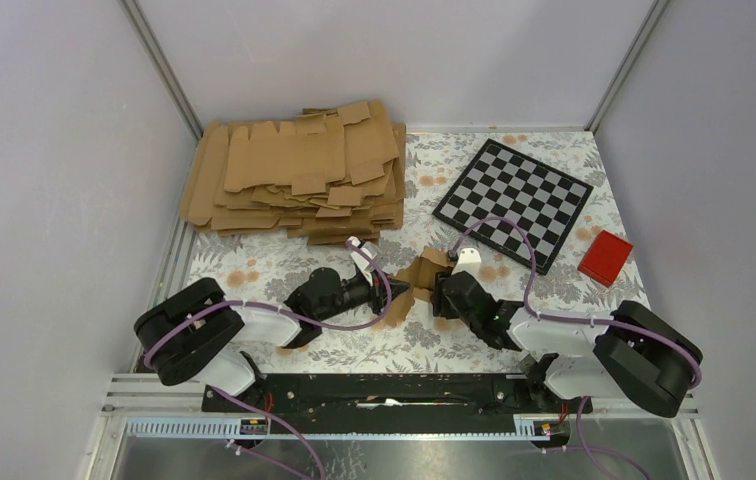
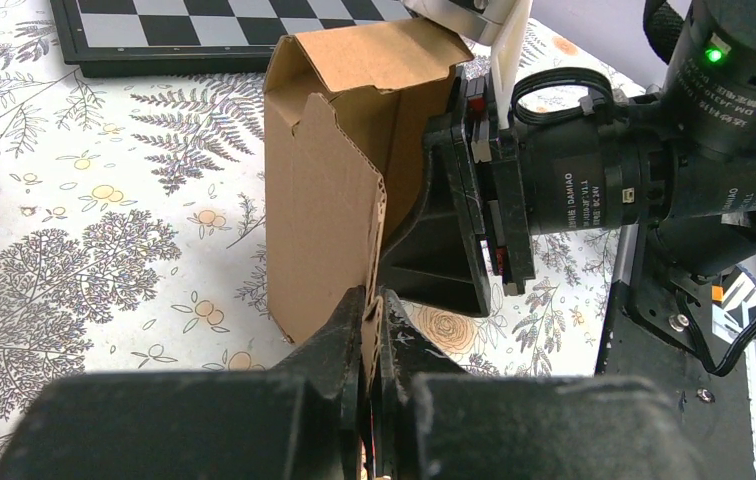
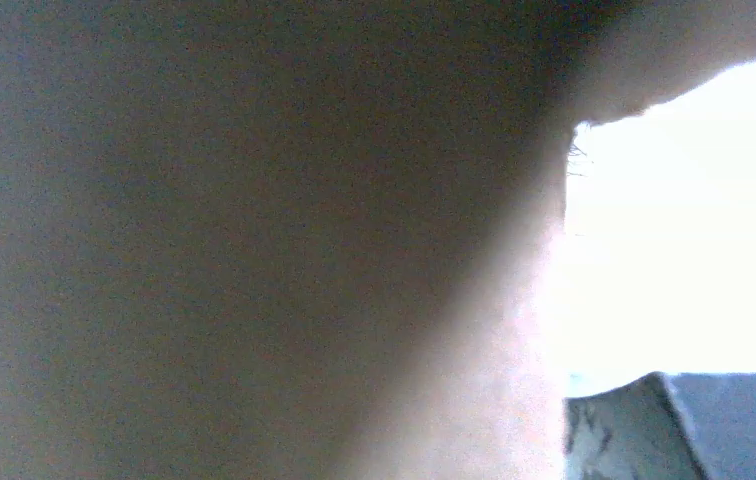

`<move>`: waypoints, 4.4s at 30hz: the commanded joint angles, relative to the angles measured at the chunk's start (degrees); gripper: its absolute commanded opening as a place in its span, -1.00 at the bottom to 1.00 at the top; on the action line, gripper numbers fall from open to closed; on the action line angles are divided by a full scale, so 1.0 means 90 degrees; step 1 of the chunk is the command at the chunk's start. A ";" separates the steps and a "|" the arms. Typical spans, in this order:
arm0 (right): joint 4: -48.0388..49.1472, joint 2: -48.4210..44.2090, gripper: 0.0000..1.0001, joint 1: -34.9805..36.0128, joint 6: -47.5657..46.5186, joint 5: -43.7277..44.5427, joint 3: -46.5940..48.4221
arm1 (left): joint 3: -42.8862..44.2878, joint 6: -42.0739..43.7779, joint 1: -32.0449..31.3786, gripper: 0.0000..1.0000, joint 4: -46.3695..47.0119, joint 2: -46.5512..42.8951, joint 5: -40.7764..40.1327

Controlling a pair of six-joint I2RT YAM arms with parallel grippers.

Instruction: Fold the paper box

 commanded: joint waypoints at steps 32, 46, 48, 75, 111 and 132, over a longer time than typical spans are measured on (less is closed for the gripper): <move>-0.1368 0.0367 0.35 0.0115 -0.0154 0.0684 0.0838 | 0.0226 -0.0085 -0.0062 -1.00 -0.0157 0.0158 0.0463; -0.2171 -0.0183 0.65 0.0150 -0.0063 0.0515 0.1021 | 0.0208 -0.0029 -0.0061 -1.00 -0.0268 0.0097 0.0159; -0.2242 -0.0298 0.67 0.0147 -0.0027 0.0519 0.0976 | 0.0198 -0.0008 -0.0061 -1.00 -0.0272 0.0089 0.0130; -0.1938 0.1178 0.39 0.0165 0.0237 -0.0258 0.1661 | 0.0071 0.0120 -0.0061 -1.00 -0.0325 -0.0158 -0.0137; -0.1862 -0.0259 0.16 0.0168 -0.0037 0.0161 0.1042 | 0.0100 0.0379 -0.0061 -1.00 -0.0832 -0.0389 -0.0844; -0.1207 0.0409 -0.13 0.0168 0.0058 -0.0017 0.1183 | 0.0139 0.0218 -0.0062 -1.00 -0.0645 -0.0223 -0.0472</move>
